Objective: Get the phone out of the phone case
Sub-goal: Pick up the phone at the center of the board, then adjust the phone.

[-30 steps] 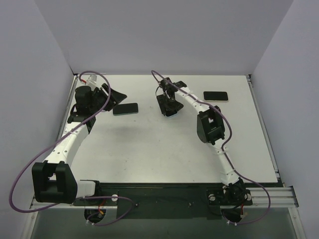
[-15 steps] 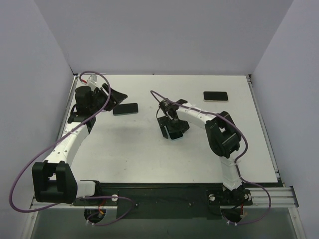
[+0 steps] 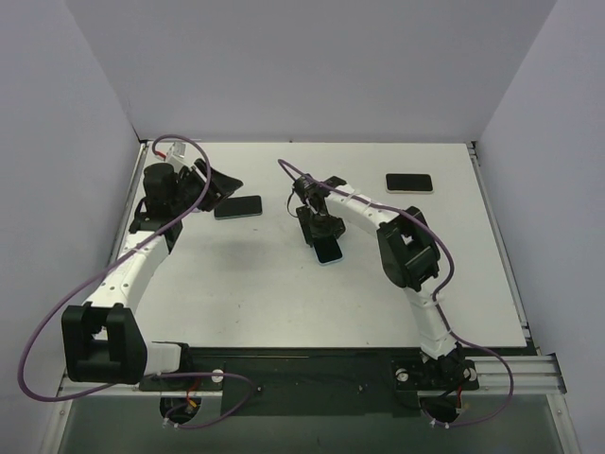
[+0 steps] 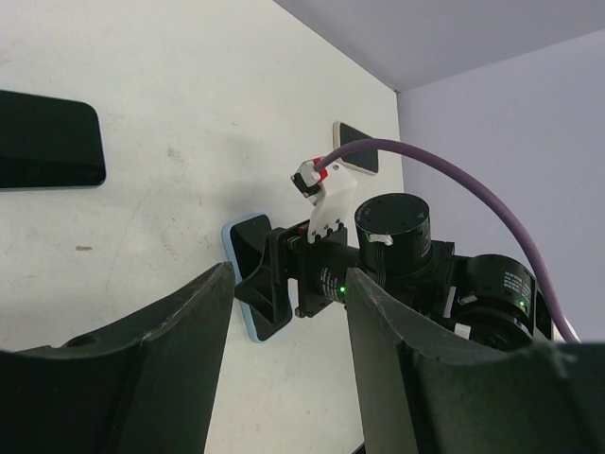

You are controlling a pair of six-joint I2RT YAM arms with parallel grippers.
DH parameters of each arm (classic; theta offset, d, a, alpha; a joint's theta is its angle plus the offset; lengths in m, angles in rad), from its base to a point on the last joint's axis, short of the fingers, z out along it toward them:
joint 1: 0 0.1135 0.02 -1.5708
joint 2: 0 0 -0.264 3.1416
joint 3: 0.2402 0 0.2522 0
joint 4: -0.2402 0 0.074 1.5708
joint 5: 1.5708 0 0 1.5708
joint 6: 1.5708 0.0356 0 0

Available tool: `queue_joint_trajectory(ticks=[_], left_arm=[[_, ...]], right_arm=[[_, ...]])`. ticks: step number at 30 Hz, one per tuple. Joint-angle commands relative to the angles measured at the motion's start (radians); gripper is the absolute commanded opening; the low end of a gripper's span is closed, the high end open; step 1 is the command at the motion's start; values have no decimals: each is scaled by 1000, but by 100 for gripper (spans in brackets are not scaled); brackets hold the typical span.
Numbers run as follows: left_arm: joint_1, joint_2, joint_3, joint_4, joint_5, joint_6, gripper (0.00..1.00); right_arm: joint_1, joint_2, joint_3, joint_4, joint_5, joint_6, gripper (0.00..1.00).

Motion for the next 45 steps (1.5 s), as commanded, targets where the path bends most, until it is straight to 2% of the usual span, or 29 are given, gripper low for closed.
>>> queue_joint_trajectory(ticks=[1,4,7,14,16,19,24,32,36,40,45], left_arm=[[-4,33,3,57,48,-25,59],[-11,62,0,89,106,-70,59],[-36,89,-20,140,147,-113,58],[-116,206,-4,161,223,-133,59],[-120,249,-24,204,241,-166,59],[-126,303,-67,351,278,-284,59],[-201,350,-112,459,278,-343,63],[-270,338,-55,267,180,-133,64],[-295,359,-33,175,143,-84,64],[-300,387,-24,171,155,-84,62],[-324,395,-1,175,183,-59,52]], right_arm=[[-6,10,-49,-29,61,1,32],[5,-48,-145,60,-19,24,22],[12,-146,-243,148,-34,53,0],[12,-341,-408,356,19,104,0],[14,-395,-457,415,19,118,0],[17,-478,-579,558,13,129,0],[31,-578,-693,695,-68,118,0],[78,-625,-734,766,-152,119,0],[111,-668,-762,806,-155,138,0],[143,-699,-782,821,-148,145,0],[181,-707,-753,781,-136,123,0]])
